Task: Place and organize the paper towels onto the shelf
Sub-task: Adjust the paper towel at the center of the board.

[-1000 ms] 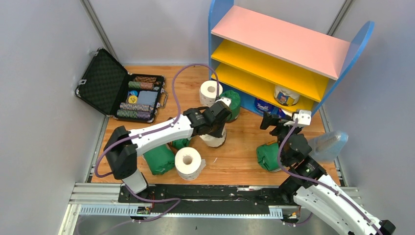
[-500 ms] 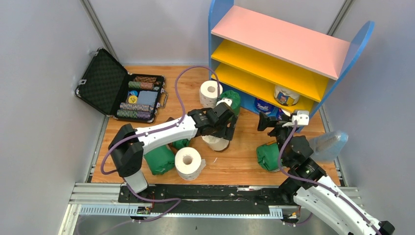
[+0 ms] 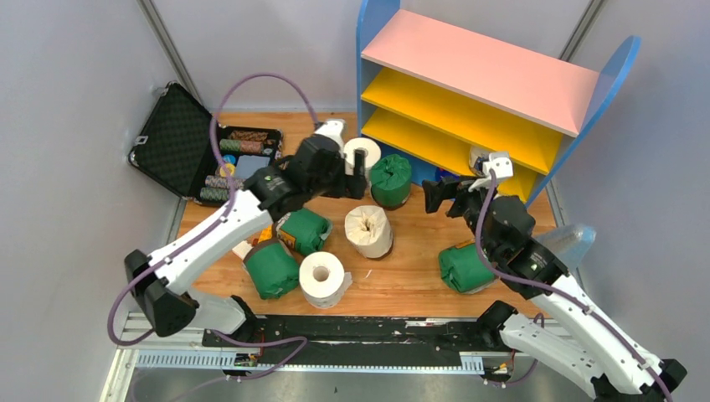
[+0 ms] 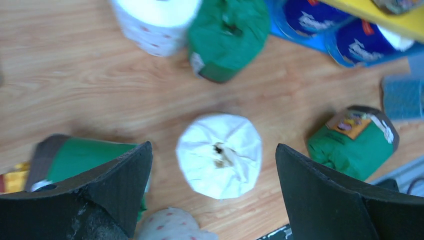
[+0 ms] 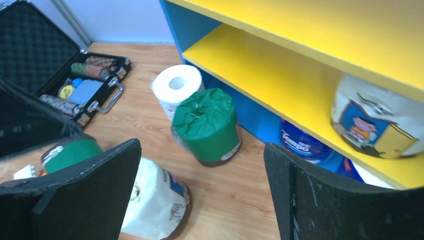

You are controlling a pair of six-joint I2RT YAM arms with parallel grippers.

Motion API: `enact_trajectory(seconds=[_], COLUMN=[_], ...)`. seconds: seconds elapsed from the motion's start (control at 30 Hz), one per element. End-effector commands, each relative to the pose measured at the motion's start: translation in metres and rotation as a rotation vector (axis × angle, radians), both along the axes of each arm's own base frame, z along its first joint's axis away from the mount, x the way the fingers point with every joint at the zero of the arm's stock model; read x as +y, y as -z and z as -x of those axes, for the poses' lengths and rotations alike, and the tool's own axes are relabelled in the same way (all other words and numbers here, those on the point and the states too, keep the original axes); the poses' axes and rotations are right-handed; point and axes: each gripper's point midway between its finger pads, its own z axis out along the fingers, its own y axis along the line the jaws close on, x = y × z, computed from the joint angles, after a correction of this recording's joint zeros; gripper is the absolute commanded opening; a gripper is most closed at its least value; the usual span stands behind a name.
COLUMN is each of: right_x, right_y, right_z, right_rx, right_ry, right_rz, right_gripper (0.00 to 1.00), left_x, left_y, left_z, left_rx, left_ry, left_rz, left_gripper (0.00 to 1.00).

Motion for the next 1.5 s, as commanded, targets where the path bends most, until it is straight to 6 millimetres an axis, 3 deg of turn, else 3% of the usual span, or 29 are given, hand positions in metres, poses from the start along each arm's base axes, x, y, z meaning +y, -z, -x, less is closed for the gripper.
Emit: enact_trajectory(seconds=[0.0, 0.1, 0.17, 0.33, 0.6, 0.8, 0.93, 1.13, 1.3, 1.47], right_x=[0.027, 0.046, 0.054, 0.078, 0.125, 0.122, 0.101, 0.045, 0.0, 0.009], right_y=[-0.001, 0.002, 0.016, 0.051, 0.104, 0.14, 0.15, 0.145, 0.136, 0.112], right_z=[0.005, 0.004, -0.001, -0.012, -0.016, -0.012, -0.009, -0.028, -0.056, -0.07], right_rx=[0.143, 0.238, 0.318, 0.462, 0.593, 0.681, 0.697, 0.629, 0.621, 0.571], right_ry=[-0.116, -0.181, -0.184, -0.187, -0.194, -0.19, -0.156, 0.018, 0.197, 0.187], right_rz=[0.011, 0.036, 0.071, 0.132, 0.222, 0.322, 0.44, 0.652, 0.683, 0.651], right_gripper=[0.95, 0.93, 0.92, 0.91, 0.91, 0.93, 0.95, 1.0, 1.0, 0.99], left_x=[0.059, 0.103, 0.139, 0.203, 0.252, 0.257, 0.256, 0.252, 0.25, 0.25], left_y=[-0.019, -0.028, -0.033, -0.04, -0.025, -0.024, -0.024, -0.021, -0.017, -0.017], left_z=[-0.012, -0.01, -0.012, 0.004, 0.016, 0.02, 0.021, 0.019, 0.017, 0.016], left_rx=[-0.049, -0.082, -0.109, -0.219, -0.319, -0.339, -0.344, -0.335, -0.322, -0.32], left_ry=[-0.066, -0.129, -0.206, -0.371, -0.555, -0.571, -0.565, -0.546, -0.539, -0.538], left_rz=[-0.04, -0.079, -0.096, -0.168, -0.258, -0.257, -0.245, -0.232, -0.232, -0.229], left_gripper=[1.0, 1.0, 1.0, 1.0, 1.0, 1.0, 1.0, 1.0, 1.0, 1.0])
